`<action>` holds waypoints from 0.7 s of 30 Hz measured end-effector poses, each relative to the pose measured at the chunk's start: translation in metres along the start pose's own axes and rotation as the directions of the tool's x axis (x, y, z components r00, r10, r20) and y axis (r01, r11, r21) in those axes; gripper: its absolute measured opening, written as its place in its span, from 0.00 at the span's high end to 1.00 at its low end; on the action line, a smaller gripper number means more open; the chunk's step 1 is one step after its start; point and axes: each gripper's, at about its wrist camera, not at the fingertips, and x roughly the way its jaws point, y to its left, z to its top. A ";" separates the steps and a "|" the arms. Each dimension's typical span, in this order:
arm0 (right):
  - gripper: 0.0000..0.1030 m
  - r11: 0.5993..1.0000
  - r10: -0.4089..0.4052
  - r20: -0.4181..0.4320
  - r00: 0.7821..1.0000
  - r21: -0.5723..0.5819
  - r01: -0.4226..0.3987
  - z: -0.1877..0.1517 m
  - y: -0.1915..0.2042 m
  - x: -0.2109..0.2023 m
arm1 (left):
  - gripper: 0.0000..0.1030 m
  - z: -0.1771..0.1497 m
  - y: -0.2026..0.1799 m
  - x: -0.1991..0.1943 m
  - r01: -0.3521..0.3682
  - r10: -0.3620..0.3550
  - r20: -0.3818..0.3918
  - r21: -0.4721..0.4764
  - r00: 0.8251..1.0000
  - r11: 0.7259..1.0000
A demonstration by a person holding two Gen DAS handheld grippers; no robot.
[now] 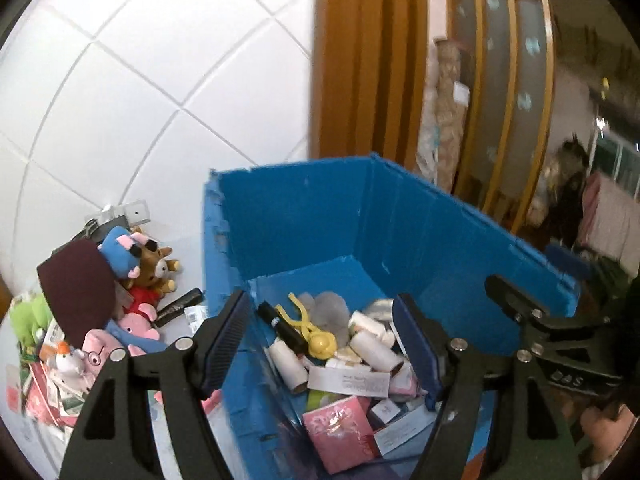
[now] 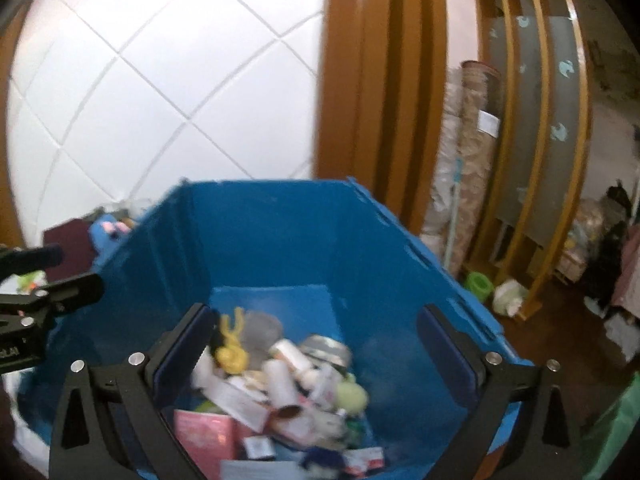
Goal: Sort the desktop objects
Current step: 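Move both grippers back toward the pile on the table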
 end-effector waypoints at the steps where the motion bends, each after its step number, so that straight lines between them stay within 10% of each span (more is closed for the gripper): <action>1: 0.00 1.000 0.018 0.012 1.000 -0.003 -0.018 0.002 0.005 -0.004 | 0.29 0.000 0.006 -0.005 -0.003 0.003 0.006 -0.005 1.000 1.000; 12: 0.00 0.974 0.223 0.101 0.970 -0.059 -0.218 0.027 0.112 -0.045 | 0.29 -0.035 0.136 -0.052 -0.191 0.192 0.002 -0.083 0.981 0.978; 21: 0.00 0.916 0.394 0.060 0.917 -0.103 -0.387 0.022 0.233 -0.044 | 0.29 -0.101 0.274 -0.065 -0.339 0.311 -0.165 -0.182 0.936 0.923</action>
